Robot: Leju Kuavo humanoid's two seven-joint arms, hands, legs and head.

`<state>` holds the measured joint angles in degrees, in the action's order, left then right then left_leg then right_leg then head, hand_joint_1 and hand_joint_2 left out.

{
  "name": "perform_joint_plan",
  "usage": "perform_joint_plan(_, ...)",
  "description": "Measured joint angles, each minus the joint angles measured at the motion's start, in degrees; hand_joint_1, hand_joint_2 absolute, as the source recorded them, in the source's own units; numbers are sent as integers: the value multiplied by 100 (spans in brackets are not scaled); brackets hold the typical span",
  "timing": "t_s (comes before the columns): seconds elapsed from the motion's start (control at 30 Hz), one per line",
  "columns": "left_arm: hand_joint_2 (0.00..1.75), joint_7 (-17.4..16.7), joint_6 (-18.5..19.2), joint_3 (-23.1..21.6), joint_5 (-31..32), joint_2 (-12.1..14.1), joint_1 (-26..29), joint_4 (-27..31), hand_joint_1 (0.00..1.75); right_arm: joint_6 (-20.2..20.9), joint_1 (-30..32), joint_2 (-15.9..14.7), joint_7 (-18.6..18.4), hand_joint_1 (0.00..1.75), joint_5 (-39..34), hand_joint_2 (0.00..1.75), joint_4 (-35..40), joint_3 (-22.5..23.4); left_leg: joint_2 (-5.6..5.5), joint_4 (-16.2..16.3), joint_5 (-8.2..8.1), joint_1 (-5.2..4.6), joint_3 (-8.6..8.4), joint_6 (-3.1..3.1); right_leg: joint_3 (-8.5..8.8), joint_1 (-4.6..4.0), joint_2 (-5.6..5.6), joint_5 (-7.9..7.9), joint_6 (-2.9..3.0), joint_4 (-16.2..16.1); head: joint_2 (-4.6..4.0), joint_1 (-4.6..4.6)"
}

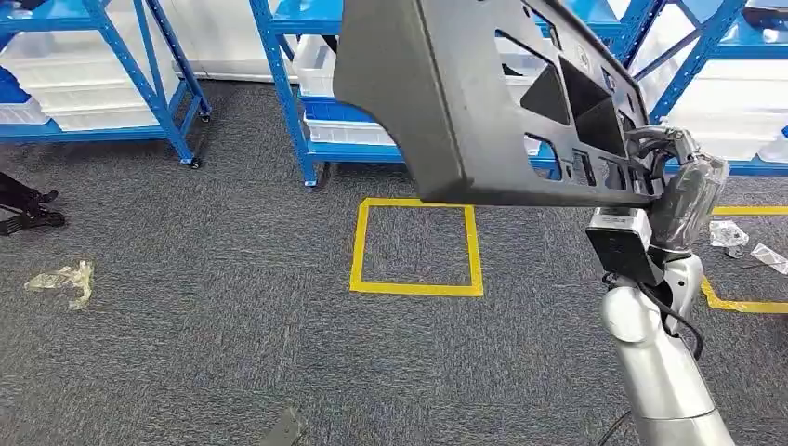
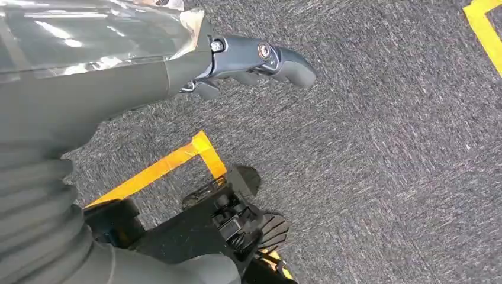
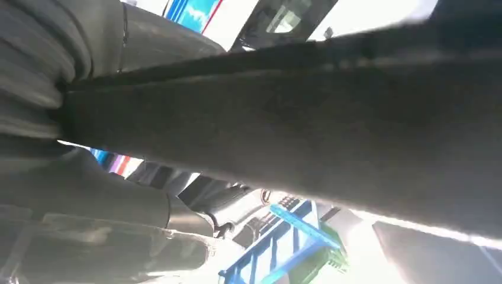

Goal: Take the parts from the cabinet and place them on the table.

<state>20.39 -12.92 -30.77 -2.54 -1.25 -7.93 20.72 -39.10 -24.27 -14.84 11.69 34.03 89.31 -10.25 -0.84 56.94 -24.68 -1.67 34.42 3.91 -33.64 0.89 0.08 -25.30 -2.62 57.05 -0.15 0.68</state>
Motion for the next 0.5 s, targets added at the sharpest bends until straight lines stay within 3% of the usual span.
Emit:
perform_joint_plan(0.13,175,4,-4,2,-2,4,4,0,0,-2,37,2,2,175,-2,175,48,7,0,-71,20,-11,-35,37,32,-11,-1,9,-32,-37,0,0)
perform_joint_plan(0.17,175,9,-7,2,-2,-2,9,0,0,-2,47,0,2,175,-4,175,61,20,21,-162,77,43,-105,31,-22,-10,-9,-38,-26,57,-2,-9)
perform_joint_plan(0.2,175,13,-9,2,-2,-4,7,0,0,-4,45,0,2,175,-4,175,61,31,21,-181,81,39,-123,44,-123,-21,-6,-167,-5,270,0,-6)
perform_joint_plan(0.27,175,13,-7,2,-2,-11,7,0,0,-4,61,-11,15,175,-7,175,61,33,27,-179,83,40,-122,54,-559,-12,-4,-542,38,1168,0,-33)
perform_joint_plan(0.3,175,15,-2,2,-2,-11,11,0,0,-4,92,-11,15,175,-13,175,61,33,32,-174,81,40,-115,55,-789,-12,-4,-687,29,1622,0,-28)
perform_joint_plan(0.33,175,15,-4,2,-4,-11,17,0,0,-4,126,-13,15,175,-15,175,61,35,33,-173,79,40,-115,53,-910,-7,-5,-721,-11,1852,0,-37)
perform_joint_plan(0.37,175,13,-4,2,-2,-18,20,0,0,-4,141,-15,15,175,-17,175,61,39,33,-169,74,43,-116,46,-888,12,-6,-648,-71,1768,0,-35)
perform_joint_plan(0.4,175,15,-4,2,-2,-24,21,0,0,-4,141,-15,15,175,-17,175,61,39,34,-153,64,51,-117,31,-713,41,-9,-475,-156,1407,0,-37)
perform_joint_plan(0.47,175,15,-4,2,-2,-35,21,0,0,-4,140,-20,28,175,-48,175,68,46,39,-56,-1,76,-112,-33,-154,90,-77,-68,-310,325,0,-39)
perform_joint_plan(0.5,175,15,-7,4,0,-24,19,0,0,-4,142,-20,54,175,-107,175,70,46,43,17,-55,32,-91,-91,-60,74,-171,-85,-269,133,0,-50)
